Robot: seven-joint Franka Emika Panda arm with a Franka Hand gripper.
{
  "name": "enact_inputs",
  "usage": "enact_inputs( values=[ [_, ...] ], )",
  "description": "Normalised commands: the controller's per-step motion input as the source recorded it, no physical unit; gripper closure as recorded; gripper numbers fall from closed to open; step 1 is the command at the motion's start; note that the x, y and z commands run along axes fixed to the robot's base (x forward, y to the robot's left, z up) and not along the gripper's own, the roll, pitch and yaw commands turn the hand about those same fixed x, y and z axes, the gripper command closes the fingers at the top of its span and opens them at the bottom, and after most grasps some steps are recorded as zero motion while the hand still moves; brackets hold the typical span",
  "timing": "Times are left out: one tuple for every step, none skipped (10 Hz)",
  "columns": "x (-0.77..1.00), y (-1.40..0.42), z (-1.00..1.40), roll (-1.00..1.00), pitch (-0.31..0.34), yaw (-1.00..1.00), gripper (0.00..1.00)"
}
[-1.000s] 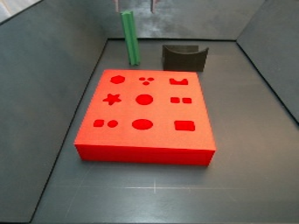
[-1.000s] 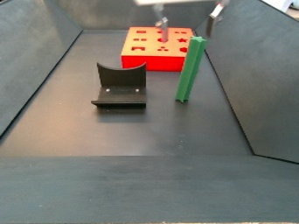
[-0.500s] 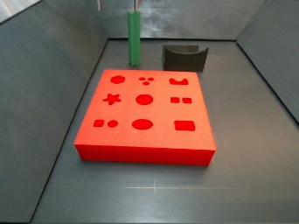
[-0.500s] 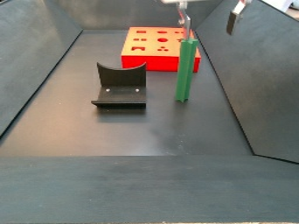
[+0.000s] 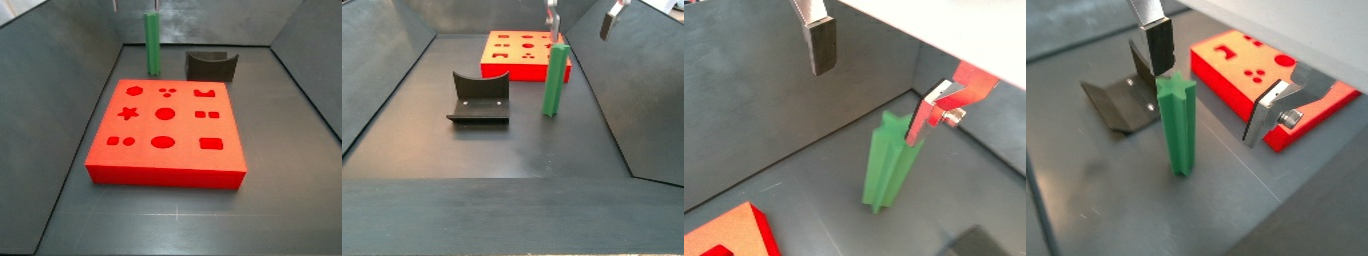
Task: Pick up the star object. Move up. Move to above the board. Insert the star object.
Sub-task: Pick up the star object.
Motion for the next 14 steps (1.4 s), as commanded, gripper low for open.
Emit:
enact_inputs(
  values=[
    [0.25,0.24,0.9,0.0,-0.26,-0.19,0.0],
    [0.21,0.16,0.06,0.0,-0.057,-0.15,0.0],
    [0.31,0.0,-0.38,0.02,-0.06,-0.1,0.0],
    [0.36,0.05,-0.43,0.0,-0.051,-0.1,0.0],
    [0.41,0.0,-0.5,0.0,-0.037,-0.14,0.0],
    [0.31,0.0,-0.37,0.0,-0.044,-0.15,0.0],
    [0.21,0.0,-0.3,0.0,-0.047,-0.15,0.0],
    [0.05,-0.05,-0.2,0.03,-0.033,-0.09,0.0],
    [0.0,-0.06,-0.2,0.03,-0.027,-0.02,0.0],
    [0.0,-0.01,-0.45,0.03,-0.05,0.0,0.0],
    [0.0,0.0,-0.62,0.05,-0.129,0.0,0.0],
    [0.0,0.0,-0.65,0.0,-0.144,0.0,0.0],
    [0.0,0.0,-0.55,0.01,-0.15,0.0,0.0],
    [0.0,0.0,-0.45,0.01,-0.144,0.0,0.0]
  ],
)
